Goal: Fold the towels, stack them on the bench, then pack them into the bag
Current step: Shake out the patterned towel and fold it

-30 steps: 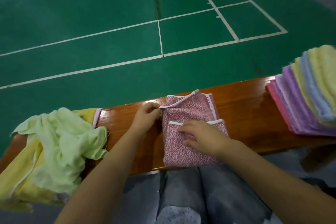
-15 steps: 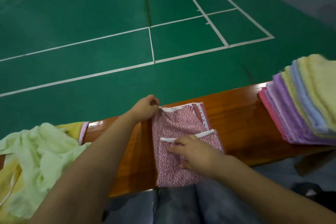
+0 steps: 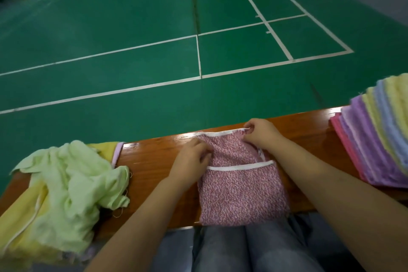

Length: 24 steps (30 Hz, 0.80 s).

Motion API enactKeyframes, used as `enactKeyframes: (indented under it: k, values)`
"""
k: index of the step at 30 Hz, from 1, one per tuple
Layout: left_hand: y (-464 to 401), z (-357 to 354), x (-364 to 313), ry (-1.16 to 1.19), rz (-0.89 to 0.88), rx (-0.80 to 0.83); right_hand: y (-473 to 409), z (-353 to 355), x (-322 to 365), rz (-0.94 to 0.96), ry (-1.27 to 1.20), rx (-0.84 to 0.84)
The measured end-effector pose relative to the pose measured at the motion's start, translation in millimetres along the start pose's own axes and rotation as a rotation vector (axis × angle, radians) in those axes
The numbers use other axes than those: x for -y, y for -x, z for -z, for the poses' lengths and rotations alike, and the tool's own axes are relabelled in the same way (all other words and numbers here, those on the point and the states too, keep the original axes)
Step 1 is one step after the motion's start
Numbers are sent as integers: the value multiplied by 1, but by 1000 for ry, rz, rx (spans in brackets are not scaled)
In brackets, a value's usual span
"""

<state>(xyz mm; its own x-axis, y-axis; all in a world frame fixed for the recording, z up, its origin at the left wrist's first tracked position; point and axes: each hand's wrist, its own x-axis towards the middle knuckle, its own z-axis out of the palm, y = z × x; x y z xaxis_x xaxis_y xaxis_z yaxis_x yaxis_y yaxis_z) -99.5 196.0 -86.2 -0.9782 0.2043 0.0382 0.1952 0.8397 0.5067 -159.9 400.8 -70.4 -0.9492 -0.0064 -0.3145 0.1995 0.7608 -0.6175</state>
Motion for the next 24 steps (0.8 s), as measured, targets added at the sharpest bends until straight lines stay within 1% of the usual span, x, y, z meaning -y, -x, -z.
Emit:
enactKeyframes:
  k: [6, 9, 14, 17, 19, 21, 24]
  values:
    - [7, 0, 0, -14, -36, 19, -4, -5, 5, 33, 9, 34]
    - [8, 0, -1, -10, -58, 80, -5, -8, 4, 42, 24, 76]
    - [11, -2, 1, -1, -37, 177, -6, -11, 7, 6, -29, 56]
    - [12, -1, 0, -15, -27, 200, -5, -15, 8, -7, 3, 43]
    - [12, 0, -1, -14, -22, 204, -5, -16, 8, 2, -35, 45]
    - [11, 1, -2, 3, -6, 197, -7, -11, 5, 5, -120, 4]
    - [5, 4, -1, 14, 40, 162, -11, 4, -3, -13, -193, -139]
